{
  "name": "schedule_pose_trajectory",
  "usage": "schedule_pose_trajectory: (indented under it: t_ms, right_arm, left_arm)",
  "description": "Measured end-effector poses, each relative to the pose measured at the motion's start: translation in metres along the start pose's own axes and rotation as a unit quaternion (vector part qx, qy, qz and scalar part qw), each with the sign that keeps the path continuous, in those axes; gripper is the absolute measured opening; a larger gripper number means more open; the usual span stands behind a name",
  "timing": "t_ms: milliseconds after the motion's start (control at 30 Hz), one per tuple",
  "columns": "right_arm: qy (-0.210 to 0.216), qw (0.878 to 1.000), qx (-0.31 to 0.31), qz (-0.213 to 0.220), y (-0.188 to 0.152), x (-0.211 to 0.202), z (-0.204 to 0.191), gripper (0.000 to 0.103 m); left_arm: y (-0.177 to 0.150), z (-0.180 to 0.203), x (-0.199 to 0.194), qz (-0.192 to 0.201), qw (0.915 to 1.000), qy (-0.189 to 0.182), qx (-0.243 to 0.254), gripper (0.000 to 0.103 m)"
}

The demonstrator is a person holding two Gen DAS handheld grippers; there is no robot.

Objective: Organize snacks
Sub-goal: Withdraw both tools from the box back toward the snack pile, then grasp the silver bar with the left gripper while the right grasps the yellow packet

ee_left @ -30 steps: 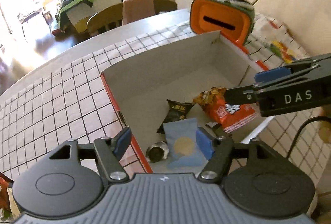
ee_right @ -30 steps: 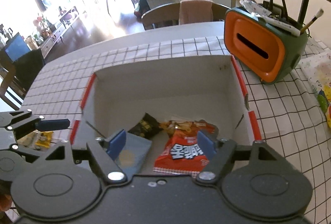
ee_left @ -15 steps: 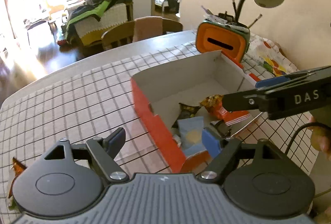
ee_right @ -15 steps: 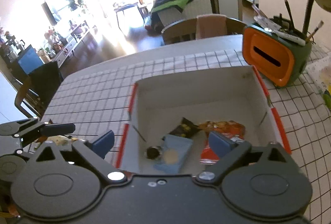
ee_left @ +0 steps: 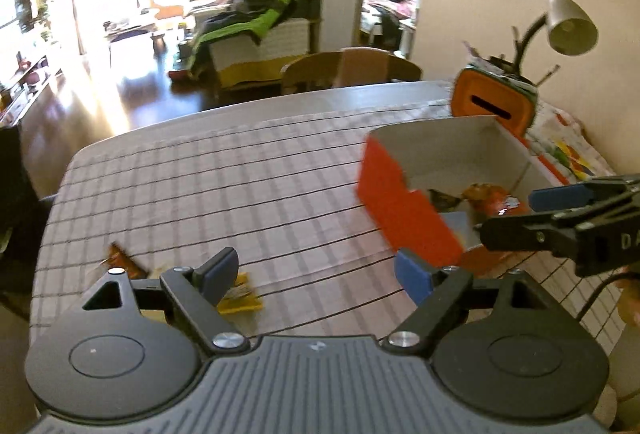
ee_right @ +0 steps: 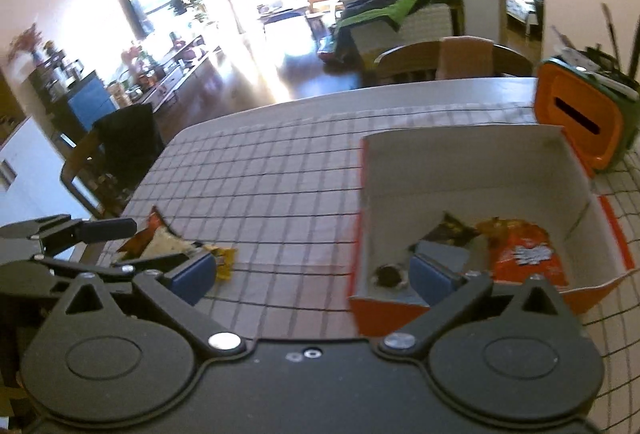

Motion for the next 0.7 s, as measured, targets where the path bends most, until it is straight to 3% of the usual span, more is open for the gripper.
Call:
schedule_pose_trajectory:
  t_ms: [367,600,700]
  right_arm:
    - [0.016,0.997,-0.079,-0.014,-0.034,0.028,-0.069,0.103]
    - [0.032,0.987,-0.153,-0.035,-0.055,0.055,-0.104,0.103]
    - [0.022,0.987,-0.156,-0.038,-0.056,0.071,-0.111,0.102]
  left_arm:
    - [-0.056,-0.078,-0.030,-0.022,0.9982,0.044,-0.035,0.086]
    - [-0.084,-0.115,-0.029,-0.045,0.9960,0.061,-0.047,0.086]
    - [-0.095,-0.132,-0.023,-0.057,0.9934,0.077,-0.064,0.086]
Point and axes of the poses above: each gripper's, at about its wrist camera, not at the fingertips, and x roughly the way its jaws point, z to its right, y to its top, the point moved 4 cm from there along x, roughly the way its jaws point, and after that the axes turned 14 degrees about x, right-handed, at the moved point
